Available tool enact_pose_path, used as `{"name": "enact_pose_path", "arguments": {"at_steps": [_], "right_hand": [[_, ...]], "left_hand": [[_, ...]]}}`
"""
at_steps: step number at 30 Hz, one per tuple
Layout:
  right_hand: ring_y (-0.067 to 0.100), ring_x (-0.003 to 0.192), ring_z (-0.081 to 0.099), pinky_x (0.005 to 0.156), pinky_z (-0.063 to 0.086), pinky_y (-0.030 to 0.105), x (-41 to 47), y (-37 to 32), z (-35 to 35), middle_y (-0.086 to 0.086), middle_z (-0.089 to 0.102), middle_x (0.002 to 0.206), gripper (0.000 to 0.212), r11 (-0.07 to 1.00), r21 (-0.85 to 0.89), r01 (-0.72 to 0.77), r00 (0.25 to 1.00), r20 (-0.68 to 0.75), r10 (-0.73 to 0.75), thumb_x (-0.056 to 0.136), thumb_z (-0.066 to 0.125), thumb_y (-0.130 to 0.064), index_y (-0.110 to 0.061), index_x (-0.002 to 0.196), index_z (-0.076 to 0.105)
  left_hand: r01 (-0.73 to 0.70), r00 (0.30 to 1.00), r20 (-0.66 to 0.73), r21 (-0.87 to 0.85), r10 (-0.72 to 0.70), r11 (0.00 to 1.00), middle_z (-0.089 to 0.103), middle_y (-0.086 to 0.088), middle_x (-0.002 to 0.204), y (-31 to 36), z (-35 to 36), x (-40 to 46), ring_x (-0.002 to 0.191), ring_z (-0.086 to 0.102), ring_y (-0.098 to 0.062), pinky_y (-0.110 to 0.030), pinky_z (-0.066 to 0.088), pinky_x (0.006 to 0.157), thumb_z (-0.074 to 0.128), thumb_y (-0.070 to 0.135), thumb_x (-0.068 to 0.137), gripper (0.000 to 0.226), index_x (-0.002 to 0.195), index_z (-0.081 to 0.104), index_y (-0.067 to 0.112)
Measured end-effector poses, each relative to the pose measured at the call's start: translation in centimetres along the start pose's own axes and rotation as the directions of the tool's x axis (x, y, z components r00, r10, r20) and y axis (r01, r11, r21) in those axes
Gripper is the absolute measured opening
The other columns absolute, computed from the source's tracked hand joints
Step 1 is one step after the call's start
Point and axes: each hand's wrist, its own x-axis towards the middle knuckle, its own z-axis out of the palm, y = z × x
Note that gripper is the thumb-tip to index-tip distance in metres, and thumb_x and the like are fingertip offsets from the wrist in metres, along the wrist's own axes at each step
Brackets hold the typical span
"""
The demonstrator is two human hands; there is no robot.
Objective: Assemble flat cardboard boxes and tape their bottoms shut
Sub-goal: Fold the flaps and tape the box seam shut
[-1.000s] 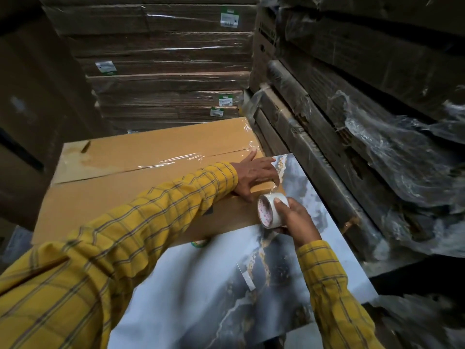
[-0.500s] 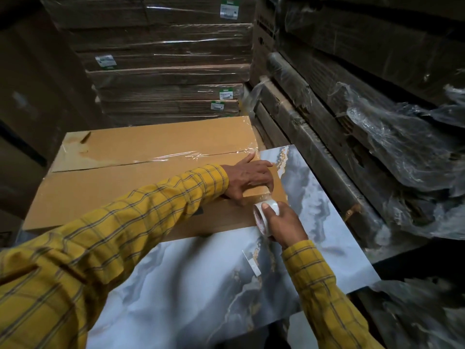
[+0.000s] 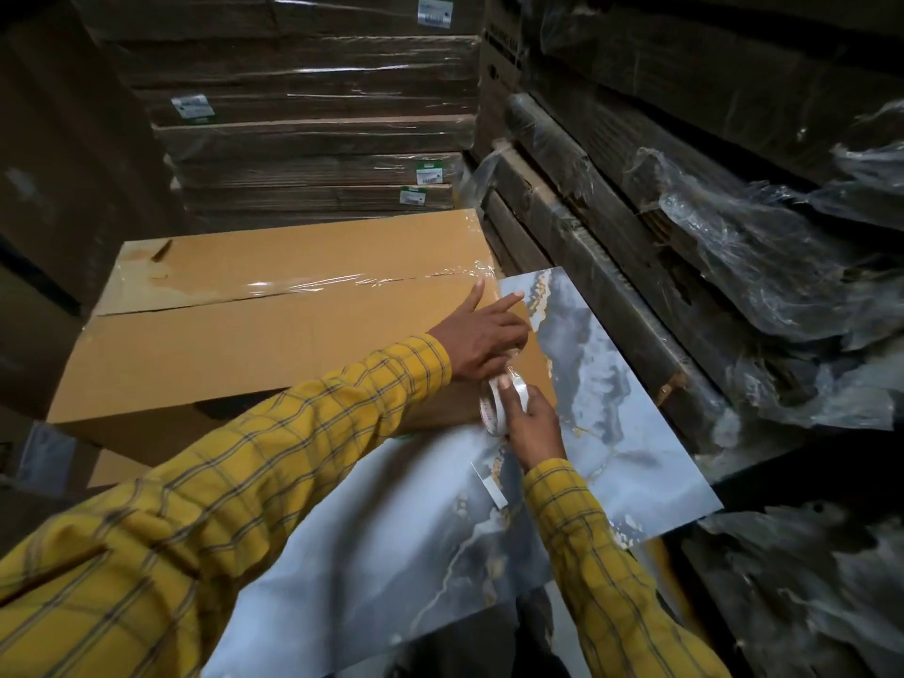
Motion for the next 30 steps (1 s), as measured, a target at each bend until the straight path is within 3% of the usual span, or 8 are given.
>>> {"name": "enact_pose_path", "arguments": {"at_steps": [5,10,13,17,21,24,27,30], "right_hand": [[0.021,0.104,0.065,0.097,0.052,0.046,-0.3,1.2,-0.8,-0.001,0.07,0.107,0.042,0.999,-0.014,0.052,0.995,0.08,-0.05,0.093,0.058,-0.06,-0.022,0.108,0.065],[0.018,0.106,0.065,0.096,0.052,0.036,-0.3,1.5,-1.3,-0.002,0.071,0.11,0.032,0.998,0.011,0.068,0.989,0.134,-0.069,0.097,0.059,-0.049,-0.022,0.113,0.066],[0.014,0.107,0.065,0.097,0.051,0.034,0.0,1.3,-1.2,-0.004,0.071,0.112,0.034,0.995,0.017,0.094,0.989,0.117,-0.095,0.095,0.062,-0.051,-0.023,0.115,0.067],[0.017,0.092,0.064,0.084,0.054,0.038,0.2,2.5,-1.9,0.0,0.067,0.098,0.035,0.981,-0.033,0.19,0.979,0.08,-0.187,0.087,0.068,-0.057,-0.023,0.097,0.064],[0.022,0.107,0.058,0.085,0.054,0.035,0.2,5.4,-3.1,-0.01,0.048,0.115,0.052,0.953,-0.128,0.273,0.962,0.057,-0.267,0.072,0.076,-0.062,-0.028,0.107,0.058],[0.025,0.098,0.059,0.083,0.055,0.041,0.5,9.0,-3.9,-0.005,0.049,0.108,0.046,0.932,-0.244,0.267,0.964,0.086,-0.253,0.068,0.084,-0.046,-0.027,0.101,0.058],[0.031,0.09,0.062,0.084,0.053,0.043,1.0,12.0,-3.8,0.0,0.056,0.091,0.035,0.883,-0.453,0.12,0.982,0.188,-0.037,0.07,0.088,-0.032,-0.022,0.086,0.058],[0.034,0.096,0.062,0.085,0.049,0.037,1.1,13.8,-2.8,0.012,0.064,0.097,0.029,0.77,-0.628,0.113,0.959,0.272,0.08,0.077,0.084,-0.032,-0.017,0.091,0.064]], "left_hand": [[0.018,1.0,-0.017,-0.019,-0.018,1.0,0.056,-0.006,0.139,0.3,0.2,-0.4,0.152,0.015,-0.033,-0.066,0.004,0.119,0.049,0.034,0.099,0.024,0.113,0.058,0.017],[-0.003,1.0,0.019,-0.041,0.004,0.999,0.049,-0.01,0.147,0.1,-0.3,-0.5,0.152,0.015,-0.036,-0.064,0.009,0.12,0.05,0.04,0.101,0.029,0.112,0.059,0.014],[0.03,0.999,0.019,-0.083,-0.029,0.996,0.053,-0.012,0.143,0.3,-0.1,-0.3,0.151,0.016,-0.04,-0.065,0.014,0.119,0.053,0.034,0.101,0.025,0.109,0.058,0.011],[0.048,0.999,0.031,-0.092,-0.045,0.995,0.045,-0.013,0.151,0.3,-0.2,-0.3,0.152,0.009,-0.038,-0.06,0.007,0.122,0.054,0.034,0.1,0.028,0.112,0.06,0.01],[0.069,0.997,0.047,-0.067,-0.066,0.995,0.026,-0.01,0.163,0.4,-0.5,-0.4,0.153,0.001,-0.038,-0.057,0.0,0.123,0.049,0.042,0.101,0.035,0.12,0.063,0.017],[0.116,0.993,0.038,-0.069,-0.114,0.991,0.028,-0.006,0.162,0.8,-0.3,-0.4,0.153,0.004,-0.037,-0.061,0.005,0.122,0.041,0.039,0.103,0.035,0.118,0.066,0.02],[0.17,0.985,0.01,-0.094,-0.17,0.981,0.039,-0.006,0.157,1.5,0.0,-0.1,0.152,0.011,-0.038,-0.058,0.005,0.123,0.044,0.032,0.104,0.031,0.109,0.069,0.014],[0.215,0.976,0.0,-0.083,-0.216,0.973,0.041,-0.006,0.155,2.1,0.1,0.0,0.152,0.014,-0.036,-0.053,0.006,0.124,0.047,0.029,0.104,0.028,0.107,0.069,0.013]]}}
